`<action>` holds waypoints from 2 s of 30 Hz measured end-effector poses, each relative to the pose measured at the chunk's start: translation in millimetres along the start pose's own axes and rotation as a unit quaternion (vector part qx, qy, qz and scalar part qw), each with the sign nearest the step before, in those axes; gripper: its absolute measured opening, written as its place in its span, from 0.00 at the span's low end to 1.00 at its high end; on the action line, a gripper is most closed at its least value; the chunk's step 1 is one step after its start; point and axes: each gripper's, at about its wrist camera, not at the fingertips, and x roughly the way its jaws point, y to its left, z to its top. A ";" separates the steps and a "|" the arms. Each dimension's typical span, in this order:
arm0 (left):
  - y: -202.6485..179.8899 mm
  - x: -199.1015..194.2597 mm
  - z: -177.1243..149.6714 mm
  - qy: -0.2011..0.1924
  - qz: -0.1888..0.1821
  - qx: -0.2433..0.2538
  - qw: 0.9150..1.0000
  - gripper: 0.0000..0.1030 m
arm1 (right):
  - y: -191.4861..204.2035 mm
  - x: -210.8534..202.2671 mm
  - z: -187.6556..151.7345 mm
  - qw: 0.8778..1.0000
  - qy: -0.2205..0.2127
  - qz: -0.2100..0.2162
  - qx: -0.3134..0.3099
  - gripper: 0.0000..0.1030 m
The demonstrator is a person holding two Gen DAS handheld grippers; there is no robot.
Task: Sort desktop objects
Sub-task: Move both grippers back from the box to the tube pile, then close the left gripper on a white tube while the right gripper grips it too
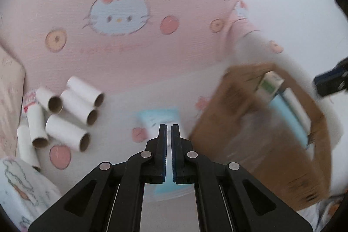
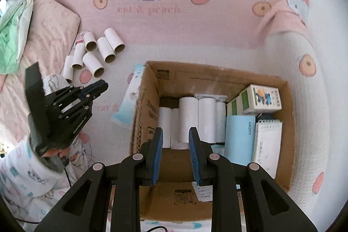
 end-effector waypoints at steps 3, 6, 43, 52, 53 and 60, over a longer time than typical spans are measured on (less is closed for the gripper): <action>26.2 11.3 -17.8 0.014 0.028 -0.026 0.999 0.03 | 12.2 -4.3 7.1 1.000 -0.007 -0.001 -0.014 0.20; 47.6 10.5 -13.6 0.003 0.036 -0.080 0.996 0.03 | 28.9 -1.6 20.5 1.000 -0.016 -0.004 -0.024 0.20; 199.7 59.2 4.6 0.101 0.087 -0.468 0.874 0.46 | 163.8 186.8 111.8 0.981 -0.066 0.138 -0.123 0.20; 230.8 79.4 -8.1 0.148 0.039 -0.529 0.835 0.46 | 186.4 225.1 108.2 0.973 -0.037 0.194 -0.124 0.20; 229.0 80.5 -7.8 0.148 0.039 -0.519 0.841 0.46 | 187.9 227.7 108.6 0.973 -0.036 0.194 -0.123 0.20; 221.1 85.9 -5.8 0.147 0.034 -0.489 0.859 0.47 | 191.1 235.6 119.8 0.972 -0.043 0.199 -0.120 0.21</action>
